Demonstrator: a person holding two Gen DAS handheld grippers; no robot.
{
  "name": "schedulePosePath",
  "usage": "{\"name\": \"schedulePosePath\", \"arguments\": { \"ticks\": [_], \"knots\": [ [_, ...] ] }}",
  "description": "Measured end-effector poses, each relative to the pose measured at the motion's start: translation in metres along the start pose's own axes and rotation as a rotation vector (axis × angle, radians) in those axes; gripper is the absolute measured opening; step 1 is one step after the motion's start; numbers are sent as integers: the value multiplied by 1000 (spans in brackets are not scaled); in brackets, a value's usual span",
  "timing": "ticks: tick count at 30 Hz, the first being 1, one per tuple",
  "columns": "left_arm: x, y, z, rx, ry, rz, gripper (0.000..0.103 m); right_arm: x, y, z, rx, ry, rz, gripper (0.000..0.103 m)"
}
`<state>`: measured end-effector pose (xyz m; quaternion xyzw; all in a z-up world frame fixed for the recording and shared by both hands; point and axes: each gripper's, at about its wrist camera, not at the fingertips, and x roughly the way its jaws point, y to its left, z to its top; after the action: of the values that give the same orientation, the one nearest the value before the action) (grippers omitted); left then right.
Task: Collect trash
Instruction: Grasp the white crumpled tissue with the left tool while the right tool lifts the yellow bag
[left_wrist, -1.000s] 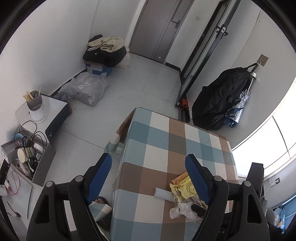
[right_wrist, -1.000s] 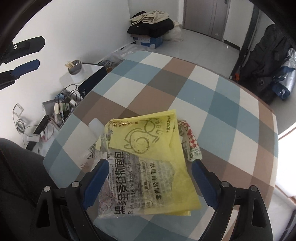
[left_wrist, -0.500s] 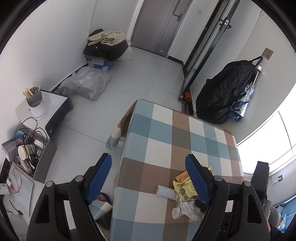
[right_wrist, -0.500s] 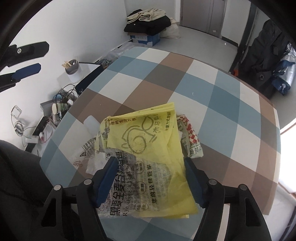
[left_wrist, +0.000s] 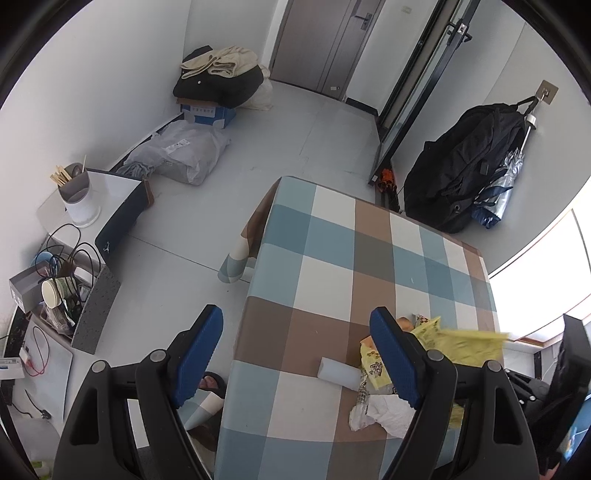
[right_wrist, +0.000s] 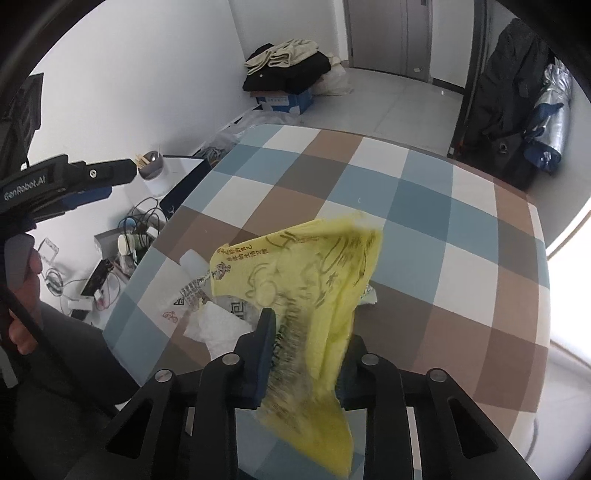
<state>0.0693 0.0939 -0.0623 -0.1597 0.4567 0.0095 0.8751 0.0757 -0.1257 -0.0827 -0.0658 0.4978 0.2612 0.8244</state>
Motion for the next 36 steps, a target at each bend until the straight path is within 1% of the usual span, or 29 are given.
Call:
{"name": "schedulePosePath", "arguments": {
  "ticks": [2,4,6,11,14,17,19,21,22,24,26,28,31,33,36],
  "knots": [
    [2,-3,-2,10,9,9,79,-4,-5,-1,17,-8,2,18],
    [6,-5,-4,16,23,11,79,-7,-10,-3,32,-12,7,13],
    [9,-6,-7,22,42,11,79,-11,-14,-4,40,-19,7,12],
    [9,-17,-15,65,59,-10,79,-23,-28,-7,84,-46,31,10],
    [2,-29,-22,106,54,-66,79,-29,-37,-8,117,-66,44,10],
    [-7,-47,-33,193,47,-141,79,-34,-44,-9,139,-79,44,10],
    [-8,-62,-43,263,71,-201,79,-36,-47,-10,149,-82,41,10],
    [-3,-73,-52,320,114,-236,79,-37,-49,-10,158,-85,40,10],
    [1,-78,-57,344,141,-242,79,-38,-50,-10,162,-88,36,10],
    [12,-86,-67,387,208,-243,79,-40,-53,-11,170,-90,36,10],
    [21,-92,-74,418,249,-227,79,-43,-57,-12,181,-97,40,10],
    [27,-95,-80,441,270,-199,79,-46,-60,-13,195,-104,42,10],
    [33,-93,-83,447,283,-161,79,-49,-64,-14,207,-112,42,10],
    [41,-88,-82,433,298,-117,79,-51,-65,-14,210,-114,42,10],
    [46,-80,-81,399,310,-95,79,-53,-66,-16,210,-120,38,10]
  ]
}}
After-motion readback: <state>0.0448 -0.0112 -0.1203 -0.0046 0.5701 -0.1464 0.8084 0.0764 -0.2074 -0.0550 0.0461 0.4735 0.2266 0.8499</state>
